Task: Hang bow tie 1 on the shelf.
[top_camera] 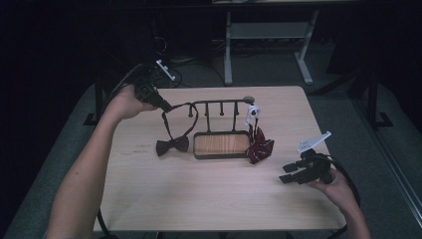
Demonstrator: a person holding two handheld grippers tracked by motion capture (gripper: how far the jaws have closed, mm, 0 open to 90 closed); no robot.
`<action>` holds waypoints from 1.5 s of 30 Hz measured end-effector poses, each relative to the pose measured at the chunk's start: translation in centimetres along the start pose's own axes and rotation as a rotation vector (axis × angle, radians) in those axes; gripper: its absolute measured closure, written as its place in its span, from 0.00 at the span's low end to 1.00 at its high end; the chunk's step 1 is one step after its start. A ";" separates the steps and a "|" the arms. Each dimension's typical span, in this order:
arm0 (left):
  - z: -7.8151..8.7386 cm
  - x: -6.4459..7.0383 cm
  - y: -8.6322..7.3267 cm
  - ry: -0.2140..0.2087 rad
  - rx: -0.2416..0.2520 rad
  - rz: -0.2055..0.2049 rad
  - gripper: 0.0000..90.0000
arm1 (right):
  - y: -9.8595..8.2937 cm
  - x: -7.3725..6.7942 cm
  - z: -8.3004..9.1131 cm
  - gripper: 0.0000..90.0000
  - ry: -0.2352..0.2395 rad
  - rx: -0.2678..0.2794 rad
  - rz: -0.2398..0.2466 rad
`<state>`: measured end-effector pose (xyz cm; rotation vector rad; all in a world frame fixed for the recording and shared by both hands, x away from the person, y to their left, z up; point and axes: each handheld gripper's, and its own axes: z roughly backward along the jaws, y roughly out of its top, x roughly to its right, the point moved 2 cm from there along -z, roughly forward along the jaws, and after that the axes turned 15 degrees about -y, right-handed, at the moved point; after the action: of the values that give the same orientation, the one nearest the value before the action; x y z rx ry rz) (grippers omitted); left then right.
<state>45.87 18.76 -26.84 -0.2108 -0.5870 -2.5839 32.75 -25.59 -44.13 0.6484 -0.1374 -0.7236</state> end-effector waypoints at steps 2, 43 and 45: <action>-0.1 0.0 0.1 0.008 -0.008 0.000 1.00 | 0.0 0.1 0.0 0.52 0.001 0.001 -0.001; -0.2 1.3 -2.6 0.024 0.003 -0.001 0.65 | 0.1 0.7 0.4 0.50 -0.038 0.004 -0.021; -0.3 1.3 -2.8 0.017 -0.002 -0.006 0.65 | 0.1 0.8 0.5 0.50 -0.040 0.005 -0.026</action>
<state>43.36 20.31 -27.84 -0.1880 -0.5796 -2.5892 33.27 -26.28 -43.76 0.6416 -0.1685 -0.7616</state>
